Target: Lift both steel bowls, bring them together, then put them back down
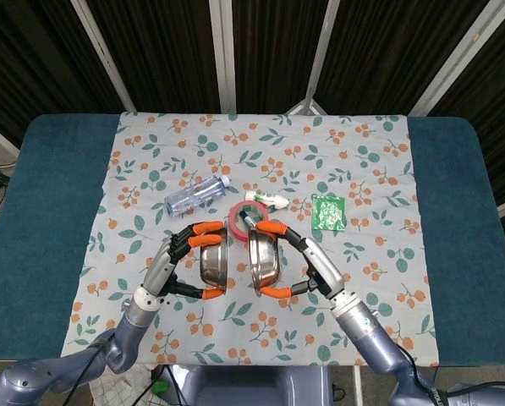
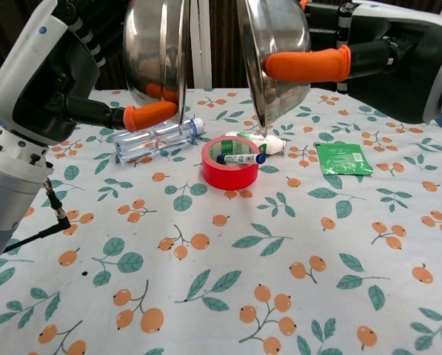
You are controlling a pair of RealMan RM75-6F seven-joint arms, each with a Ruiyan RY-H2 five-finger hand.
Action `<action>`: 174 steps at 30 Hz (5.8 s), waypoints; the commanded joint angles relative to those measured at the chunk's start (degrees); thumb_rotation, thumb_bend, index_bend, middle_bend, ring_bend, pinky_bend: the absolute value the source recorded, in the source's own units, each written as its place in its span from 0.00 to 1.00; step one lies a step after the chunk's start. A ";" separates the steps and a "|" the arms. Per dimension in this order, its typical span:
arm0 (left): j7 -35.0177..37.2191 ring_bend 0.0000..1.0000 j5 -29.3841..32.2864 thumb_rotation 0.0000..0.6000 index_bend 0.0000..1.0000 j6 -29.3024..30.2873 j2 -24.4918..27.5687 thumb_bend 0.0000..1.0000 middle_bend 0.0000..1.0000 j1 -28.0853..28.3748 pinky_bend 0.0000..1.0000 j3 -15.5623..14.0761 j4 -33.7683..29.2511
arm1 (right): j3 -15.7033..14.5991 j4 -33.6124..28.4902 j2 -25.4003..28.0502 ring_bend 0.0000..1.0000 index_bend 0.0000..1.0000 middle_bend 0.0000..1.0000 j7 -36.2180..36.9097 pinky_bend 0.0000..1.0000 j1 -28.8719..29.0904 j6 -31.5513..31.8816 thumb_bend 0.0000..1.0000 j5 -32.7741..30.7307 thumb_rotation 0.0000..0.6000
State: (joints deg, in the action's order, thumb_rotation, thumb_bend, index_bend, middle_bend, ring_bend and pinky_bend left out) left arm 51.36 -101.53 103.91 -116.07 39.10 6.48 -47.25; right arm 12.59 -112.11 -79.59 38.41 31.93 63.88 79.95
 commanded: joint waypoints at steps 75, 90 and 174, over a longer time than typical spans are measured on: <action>0.66 0.20 -0.53 1.00 0.25 3.88 -5.10 0.00 0.16 -0.70 0.33 -3.00 7.41 | -0.15 -1.23 -3.92 0.46 0.46 0.33 -4.71 0.14 1.08 -2.62 0.17 -1.49 1.00; -24.89 0.20 -0.23 1.00 0.26 -2.61 21.75 0.00 0.16 -2.24 0.33 -3.35 -18.58 | 1.98 3.37 15.42 0.46 0.49 0.33 -5.80 0.14 -1.28 -0.72 0.17 7.81 1.00; -70.88 0.02 41.15 1.00 0.13 -53.61 42.64 0.00 0.02 2.11 0.26 -5.86 -52.21 | -12.71 12.39 13.82 0.16 0.22 0.13 -73.70 0.00 0.28 -10.64 0.14 -14.78 1.00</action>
State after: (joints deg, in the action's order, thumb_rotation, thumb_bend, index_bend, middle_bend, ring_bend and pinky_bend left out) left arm -19.54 -60.29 50.41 -73.47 41.23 0.70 -99.53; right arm 0.10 -100.17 -65.18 -35.07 32.42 52.90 65.42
